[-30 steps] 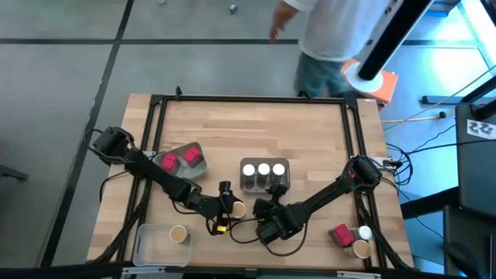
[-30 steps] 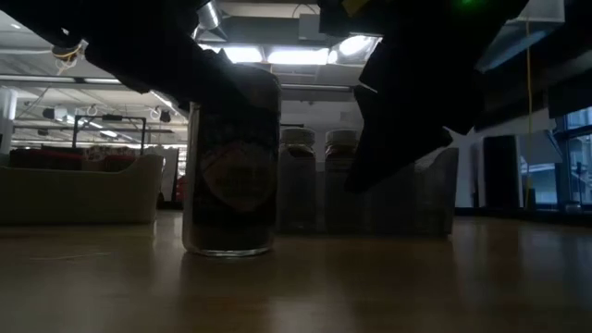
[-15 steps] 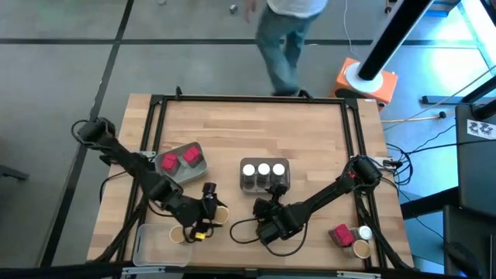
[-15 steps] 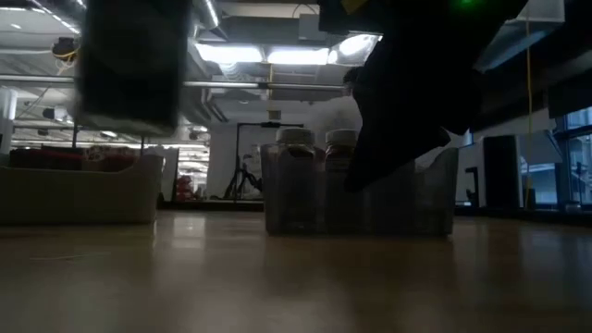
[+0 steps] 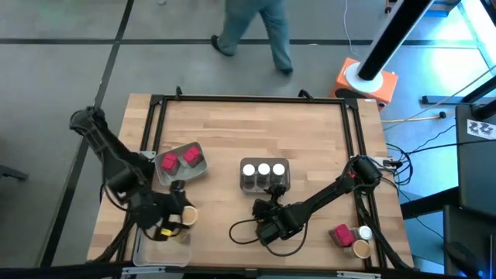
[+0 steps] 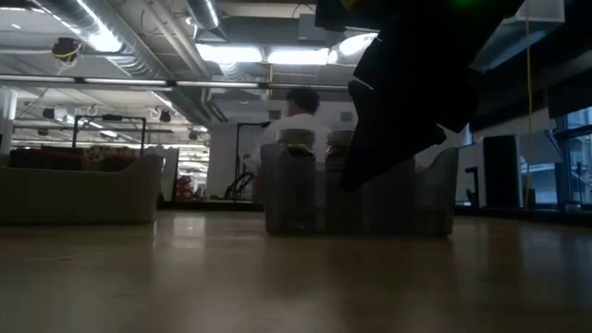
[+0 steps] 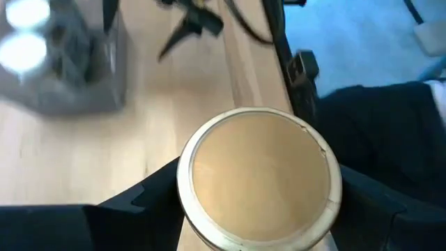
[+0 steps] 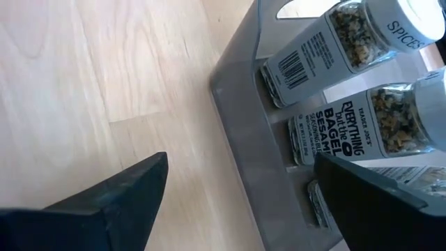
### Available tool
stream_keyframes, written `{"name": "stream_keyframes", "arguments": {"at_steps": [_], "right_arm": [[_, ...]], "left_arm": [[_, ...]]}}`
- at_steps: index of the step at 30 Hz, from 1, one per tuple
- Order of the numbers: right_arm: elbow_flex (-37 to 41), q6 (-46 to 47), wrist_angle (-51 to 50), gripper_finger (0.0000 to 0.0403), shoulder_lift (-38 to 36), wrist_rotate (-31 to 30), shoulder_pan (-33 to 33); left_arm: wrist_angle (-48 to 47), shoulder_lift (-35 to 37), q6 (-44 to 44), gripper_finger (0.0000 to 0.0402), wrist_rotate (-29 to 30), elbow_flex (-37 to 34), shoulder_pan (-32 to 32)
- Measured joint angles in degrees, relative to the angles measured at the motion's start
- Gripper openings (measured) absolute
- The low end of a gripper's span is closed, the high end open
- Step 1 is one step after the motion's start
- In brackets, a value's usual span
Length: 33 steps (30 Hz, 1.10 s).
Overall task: Sort spices by type
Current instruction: Put the top gold seasoning bottle into the transparent bin
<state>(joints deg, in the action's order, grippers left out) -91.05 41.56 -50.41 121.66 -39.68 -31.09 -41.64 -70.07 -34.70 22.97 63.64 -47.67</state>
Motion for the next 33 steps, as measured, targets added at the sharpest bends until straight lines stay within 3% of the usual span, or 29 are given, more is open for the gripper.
{"name": "stream_keyframes", "arguments": {"at_steps": [4,12,19,33], "right_arm": [[0.0,0.0,0.0,0.0360,0.0,0.2,0.0],[0.0,0.0,0.4,0.0360,0.0,0.2,0.1],[0.0,-0.9,0.9,0.0360,0.0,0.2,0.9],[0.0,-1.5,3.0,0.0360,0.0,-0.1,1.5]], "left_arm": [[-5.2,2.6,-8.9,0.0257,-0.1,1.2,-4.1],[-5.2,4.6,-18.1,0.0257,-1.2,1.2,-13.8],[-3.6,4.1,-26.5,0.0257,2.0,-6.7,-19.5],[12.1,4.0,-27.0,0.0257,4.7,-21.9,-22.9]]}}
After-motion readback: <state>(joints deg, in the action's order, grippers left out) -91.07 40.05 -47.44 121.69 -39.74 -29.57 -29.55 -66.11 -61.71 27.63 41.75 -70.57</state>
